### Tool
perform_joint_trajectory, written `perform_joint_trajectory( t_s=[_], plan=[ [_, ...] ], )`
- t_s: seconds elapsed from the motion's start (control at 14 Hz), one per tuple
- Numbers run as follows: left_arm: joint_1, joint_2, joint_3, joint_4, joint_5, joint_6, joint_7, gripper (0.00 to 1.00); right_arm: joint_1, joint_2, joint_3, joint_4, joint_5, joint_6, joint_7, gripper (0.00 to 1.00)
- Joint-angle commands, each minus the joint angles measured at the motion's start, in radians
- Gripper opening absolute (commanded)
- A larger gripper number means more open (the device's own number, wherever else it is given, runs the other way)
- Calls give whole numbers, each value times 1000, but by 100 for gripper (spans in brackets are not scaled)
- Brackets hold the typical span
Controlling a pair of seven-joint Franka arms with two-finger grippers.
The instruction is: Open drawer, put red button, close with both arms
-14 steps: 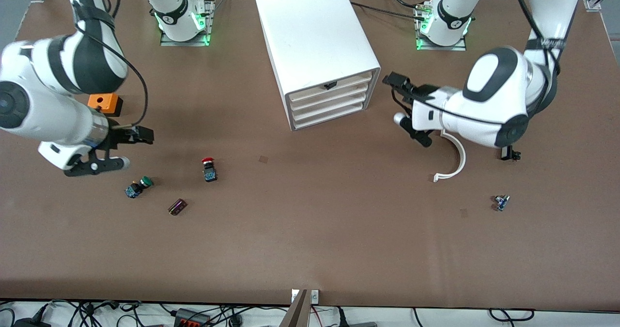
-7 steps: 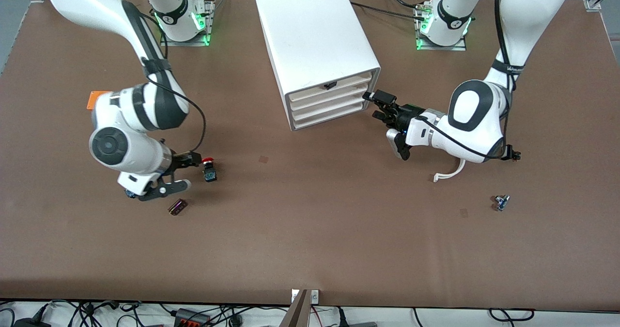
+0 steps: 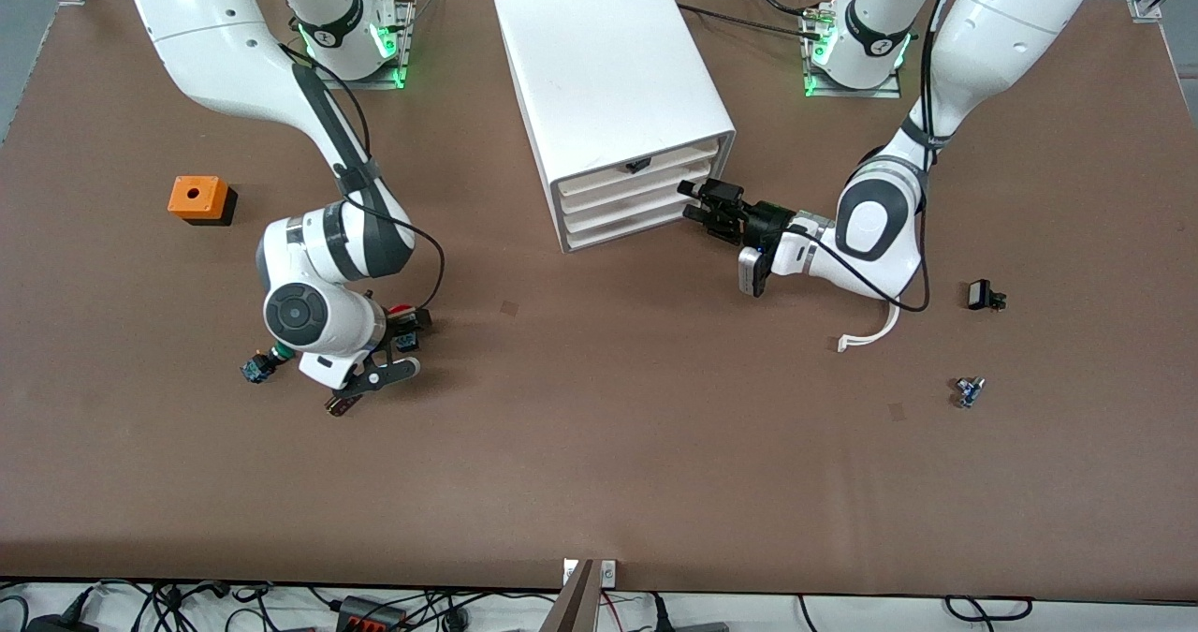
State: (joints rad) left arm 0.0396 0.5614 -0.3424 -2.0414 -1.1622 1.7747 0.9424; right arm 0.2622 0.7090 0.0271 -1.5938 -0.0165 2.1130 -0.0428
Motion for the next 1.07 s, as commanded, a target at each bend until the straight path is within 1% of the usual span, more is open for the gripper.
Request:
perform_joint_trajectory(
  t_s=[0.0,0.21,0.29,0.43,0.57,0.64,0.71,0.79,0.86,0.93,1.0],
  plan=[
    [-15,-6,-10,-29,-27,6,24,61,-3,32,7,20,15,16,-11,100],
    [-41,6,-17,-48,-28,8,24,53,-1,33,7,14,15,15,-2,100],
    [-43,8,-17,-46,-28,8,24,45,3,35,7,14,15,16,-2,91],
    [-44,8,-17,-48,-28,8,24,28,8,40,7,14,13,18,-5,80],
    [-44,8,-17,-46,-27,6,24,14,6,41,7,14,13,18,-8,65],
    [-46,8,-17,-42,-27,6,23,9,6,41,7,14,13,16,-8,56],
    [-46,8,-17,-34,-27,8,21,5,8,43,7,14,10,12,-9,40],
    [-46,8,-15,-23,-27,8,18,4,8,44,7,14,9,9,-14,31],
    [-41,23,-12,10,-24,9,9,4,8,44,7,14,7,7,-22,8],
    [-38,43,-6,42,-19,9,0,4,8,41,7,18,9,7,-19,0],
    [-35,81,2,91,-11,9,-14,4,8,40,7,21,7,8,-25,0]
  ],
)
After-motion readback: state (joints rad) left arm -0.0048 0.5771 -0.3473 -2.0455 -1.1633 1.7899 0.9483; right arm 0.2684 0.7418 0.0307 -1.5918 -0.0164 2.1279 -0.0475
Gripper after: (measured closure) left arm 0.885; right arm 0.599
